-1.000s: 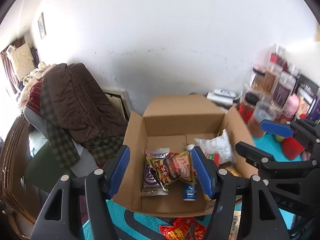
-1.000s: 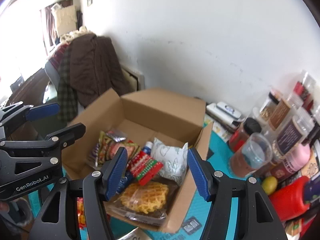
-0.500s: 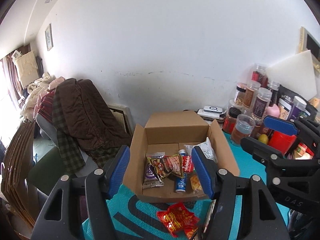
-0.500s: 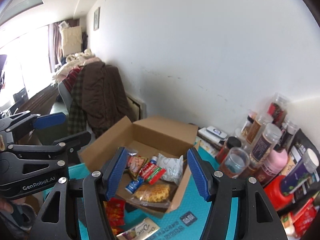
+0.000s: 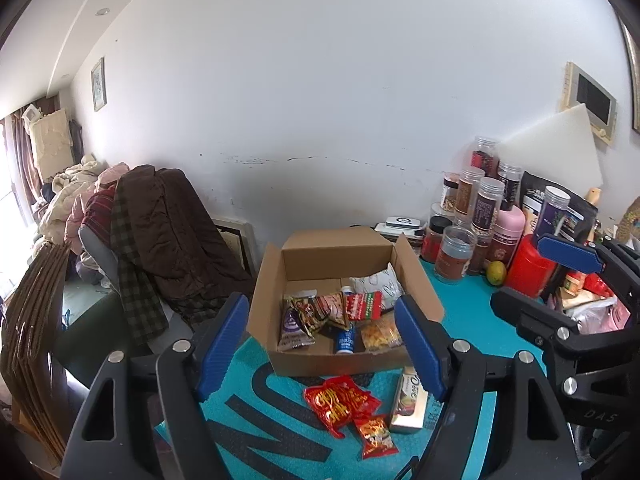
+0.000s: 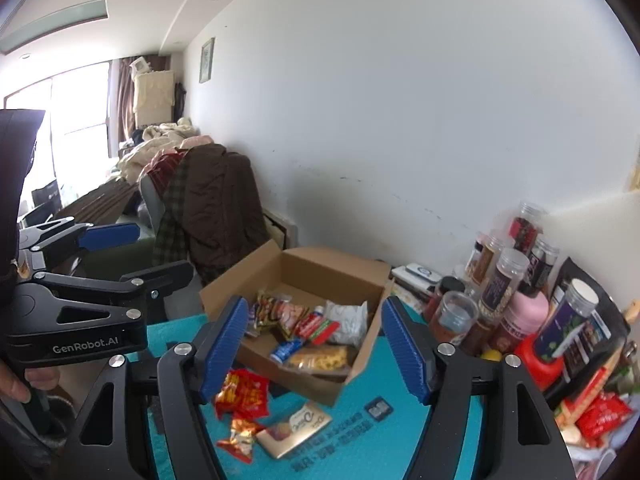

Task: Organize snacks
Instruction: 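Withdraw both tools from the box back toward the remaining snacks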

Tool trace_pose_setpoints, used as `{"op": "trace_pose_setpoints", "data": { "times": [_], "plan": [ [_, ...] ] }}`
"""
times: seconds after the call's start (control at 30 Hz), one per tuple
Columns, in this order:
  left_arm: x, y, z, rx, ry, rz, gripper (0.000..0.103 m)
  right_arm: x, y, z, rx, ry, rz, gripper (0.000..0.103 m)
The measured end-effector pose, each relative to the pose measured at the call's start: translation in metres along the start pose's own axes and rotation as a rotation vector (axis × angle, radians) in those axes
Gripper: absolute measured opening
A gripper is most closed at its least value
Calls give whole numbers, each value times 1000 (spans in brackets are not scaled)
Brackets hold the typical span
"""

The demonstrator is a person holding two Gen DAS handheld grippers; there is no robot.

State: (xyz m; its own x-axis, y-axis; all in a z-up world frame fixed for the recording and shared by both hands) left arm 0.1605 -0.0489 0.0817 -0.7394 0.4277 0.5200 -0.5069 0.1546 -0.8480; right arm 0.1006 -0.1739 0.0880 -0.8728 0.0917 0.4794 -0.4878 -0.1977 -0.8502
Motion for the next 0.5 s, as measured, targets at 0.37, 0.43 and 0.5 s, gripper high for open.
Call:
{"op": "trace_pose_setpoints", "data": {
  "times": [0.37, 0.43, 0.5],
  "plan": [
    [22, 45, 4, -3, 55, -41, 76, 20, 44, -25, -34, 17, -29, 80],
    [22, 52, 3, -4, 55, -54, 76, 20, 54, -28, -46, 16, -43, 80],
    [21, 60, 2, 0, 54, -64, 76, 18, 62, -31, -53, 16, -58, 80]
  ]
}}
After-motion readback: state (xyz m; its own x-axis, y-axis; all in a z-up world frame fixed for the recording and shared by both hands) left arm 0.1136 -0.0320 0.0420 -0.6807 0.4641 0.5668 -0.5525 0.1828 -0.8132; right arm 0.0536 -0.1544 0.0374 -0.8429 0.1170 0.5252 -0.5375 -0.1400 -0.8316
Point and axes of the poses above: each gripper's, at about its wrist camera, not at the fingertips, and x roughly against the way its jaws point, z to its right, y to its underside, the point moved 3 cm from there along -x, roughly the way its jaws point, and after that the axes turned 8 degrees about x, right-handed, at the moved point
